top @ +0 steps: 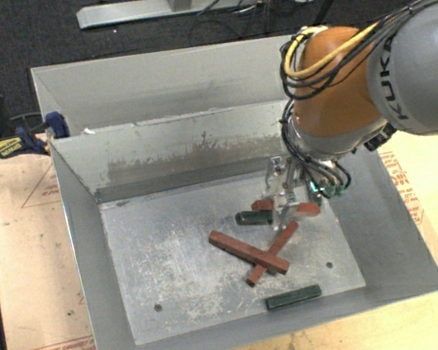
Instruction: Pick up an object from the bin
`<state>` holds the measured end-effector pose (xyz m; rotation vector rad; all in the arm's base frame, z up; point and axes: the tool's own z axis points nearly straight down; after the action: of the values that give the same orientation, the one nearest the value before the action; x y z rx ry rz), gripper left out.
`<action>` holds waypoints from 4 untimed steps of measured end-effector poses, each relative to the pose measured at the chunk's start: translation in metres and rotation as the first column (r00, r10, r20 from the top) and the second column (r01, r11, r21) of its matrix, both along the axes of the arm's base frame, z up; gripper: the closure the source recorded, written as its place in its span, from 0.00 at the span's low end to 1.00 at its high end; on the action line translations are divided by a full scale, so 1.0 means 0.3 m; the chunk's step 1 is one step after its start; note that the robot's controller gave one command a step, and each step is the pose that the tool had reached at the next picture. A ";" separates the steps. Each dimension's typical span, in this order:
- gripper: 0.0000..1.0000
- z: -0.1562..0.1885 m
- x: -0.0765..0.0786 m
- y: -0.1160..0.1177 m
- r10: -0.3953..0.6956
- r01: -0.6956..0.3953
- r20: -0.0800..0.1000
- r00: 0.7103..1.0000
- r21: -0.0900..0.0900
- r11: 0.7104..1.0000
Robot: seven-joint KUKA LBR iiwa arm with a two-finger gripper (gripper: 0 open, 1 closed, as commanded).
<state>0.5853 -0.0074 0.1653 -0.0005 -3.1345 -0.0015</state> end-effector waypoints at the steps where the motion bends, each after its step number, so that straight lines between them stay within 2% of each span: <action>1: 0.00 0.014 0.006 0.000 0.000 0.000 0.007 1.000 0.000 1.000; 2: 0.00 -0.181 -0.051 0.058 -0.077 0.077 0.012 0.997 0.001 0.997; 3: 0.00 -0.196 -0.043 0.067 -0.097 0.097 0.028 0.995 0.002 0.995; 4: 0.00 -0.146 -0.114 0.047 -0.196 0.196 0.005 0.981 0.000 0.981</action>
Offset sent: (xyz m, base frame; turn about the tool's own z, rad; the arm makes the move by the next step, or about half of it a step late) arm -0.0287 0.0291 -0.0953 0.1274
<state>0.5511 0.0066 0.1214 -0.3091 -3.1241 -0.0016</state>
